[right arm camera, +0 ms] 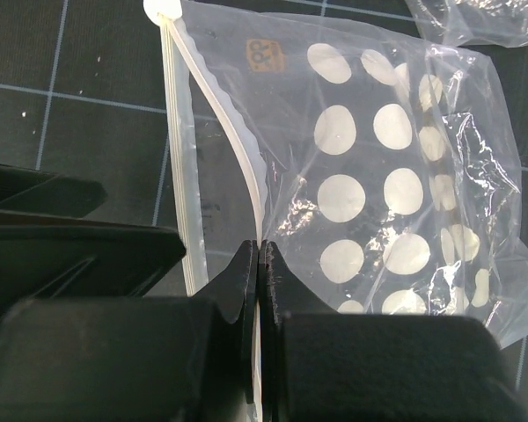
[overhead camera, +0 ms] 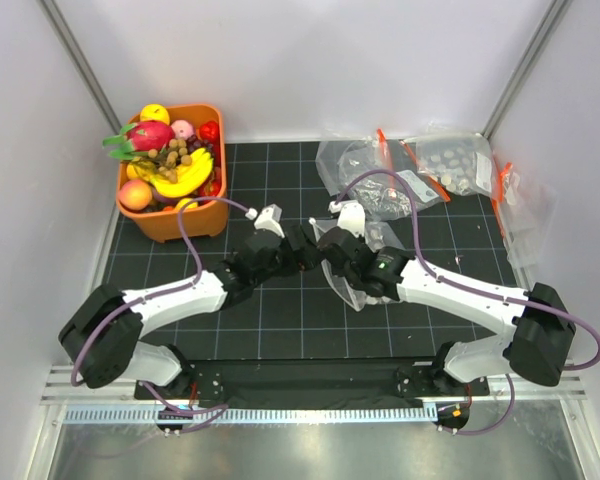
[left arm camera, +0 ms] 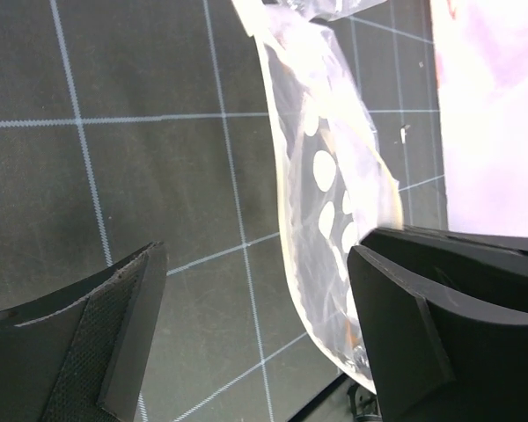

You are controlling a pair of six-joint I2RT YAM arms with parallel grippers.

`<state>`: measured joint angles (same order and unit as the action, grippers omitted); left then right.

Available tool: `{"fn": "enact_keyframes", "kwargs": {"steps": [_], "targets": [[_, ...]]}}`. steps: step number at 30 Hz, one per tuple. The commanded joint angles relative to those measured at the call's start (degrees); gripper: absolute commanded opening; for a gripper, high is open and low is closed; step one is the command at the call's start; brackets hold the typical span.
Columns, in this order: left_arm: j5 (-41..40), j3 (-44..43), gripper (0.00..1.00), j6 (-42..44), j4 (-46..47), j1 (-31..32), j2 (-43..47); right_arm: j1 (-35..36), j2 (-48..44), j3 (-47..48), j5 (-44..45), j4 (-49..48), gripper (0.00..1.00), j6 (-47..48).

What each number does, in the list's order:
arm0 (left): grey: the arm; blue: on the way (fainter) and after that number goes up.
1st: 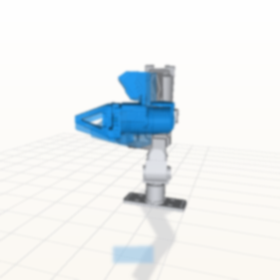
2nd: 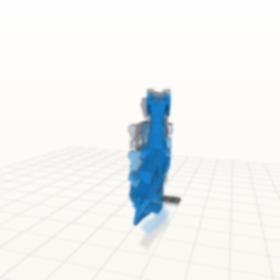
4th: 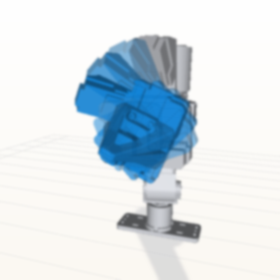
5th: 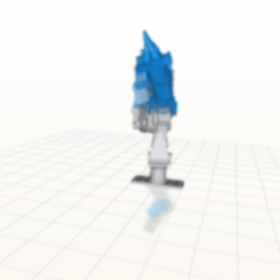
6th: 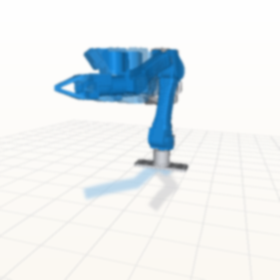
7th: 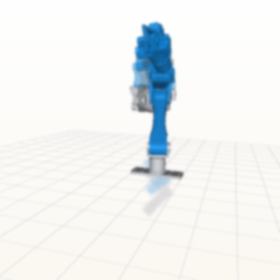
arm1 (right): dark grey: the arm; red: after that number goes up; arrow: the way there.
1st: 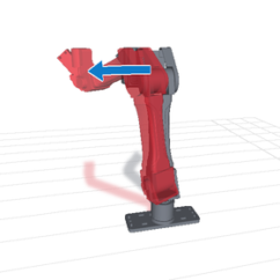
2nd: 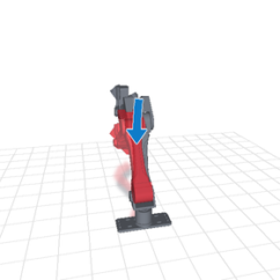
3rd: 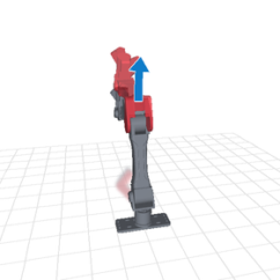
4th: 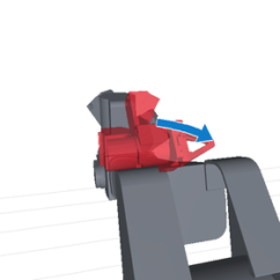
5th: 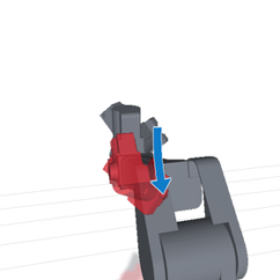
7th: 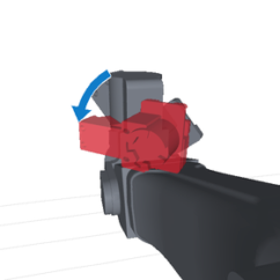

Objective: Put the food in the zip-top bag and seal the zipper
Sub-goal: Open the zipper of the food storage bag at the center of the board.

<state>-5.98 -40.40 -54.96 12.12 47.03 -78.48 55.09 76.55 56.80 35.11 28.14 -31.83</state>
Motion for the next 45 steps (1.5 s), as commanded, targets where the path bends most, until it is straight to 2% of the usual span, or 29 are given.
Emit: {"fn": "enact_keyframes", "kwargs": {"steps": [1, 7, 9, 10, 12, 13, 15, 20, 23, 29, 34, 39, 40, 43, 45], "targets": [[-0.26, -1.52, 0.87, 0.20, 2.99, 0.17, -1.50, 0.28, -0.44, 2.44, -1.62, -2.12, 0.01, -1.39], [2.02, -3.10, 0.76, -0.85, 5.02, 0.17, -5.19, 0.28, -0.97, 2.44, -2.94, -2.91, 0.01, -1.74], [2.37, -3.63, 0.66, -0.94, 5.98, 0.17, -5.89, 0.28, -1.32, 2.53, -3.12, -2.92, 0.01, -1.39], [2.46, -3.63, 0.48, -1.03, 6.42, 0.17, -6.42, 0.28, -1.41, 2.70, -2.95, -2.74, 0.01, -1.21], [2.03, -3.45, 0.30, -1.03, 7.91, 0.17, -6.77, 0.28, -1.41, 3.14, -2.68, -2.39, 0.01, -0.60], [1.41, -3.54, 0.13, -0.33, 7.83, 0.17, -6.86, 0.28, -1.15, 3.49, -2.07, -1.17, 0.01, -0.34], [0.45, -5.03, 0.00, 1.16, 5.12, 0.09, -6.69, 0.28, 0.43, 5.85, -0.49, 1.29, 0.01, 0.98], [-3.16, -8.99, 0.00, 6.61, -2.71, 0.08, -5.72, 0.28, 4.39, 11.22, 8.03, 11.40, 0.02, 3.62], [-3.78, -10.92, 0.00, 8.89, -6.05, 0.09, -6.16, 0.37, 7.11, 14.12, 11.80, 15.62, 0.07, 5.11], [-4.66, -12.59, 0.00, 11.10, -9.30, 0.09, -6.78, -0.16, 8.96, 15.98, 16.48, 17.91, 0.22, 7.14], [-4.57, -12.86, 0.00, 11.80, -10.01, 0.08, -7.04, -1.74, 8.18, 14.57, 12.97, 15.02, 0.23, 9.07], [-4.48, -14.00, 0.00, 12.51, -10.71, 0.08, -7.74, -1.92, 6.07, 12.64, 5.24, 11.06, 0.20, 9.42], [-4.57, -14.35, 0.00, 12.68, -10.97, 0.00, -8.09, -2.00, 5.63, 12.64, 4.45, 11.06, 0.12, 9.34], [-4.13, -15.76, 0.00, 13.74, -11.94, -0.62, -8.97, -2.00, 5.54, 12.99, 2.51, 11.67, 0.01, 9.77], [-4.04, -16.90, 0.00, 14.44, -13.25, -1.14, -9.50, -2.00, 5.97, 14.30, 4.60, 13.77, 0.01, 9.86]]}}
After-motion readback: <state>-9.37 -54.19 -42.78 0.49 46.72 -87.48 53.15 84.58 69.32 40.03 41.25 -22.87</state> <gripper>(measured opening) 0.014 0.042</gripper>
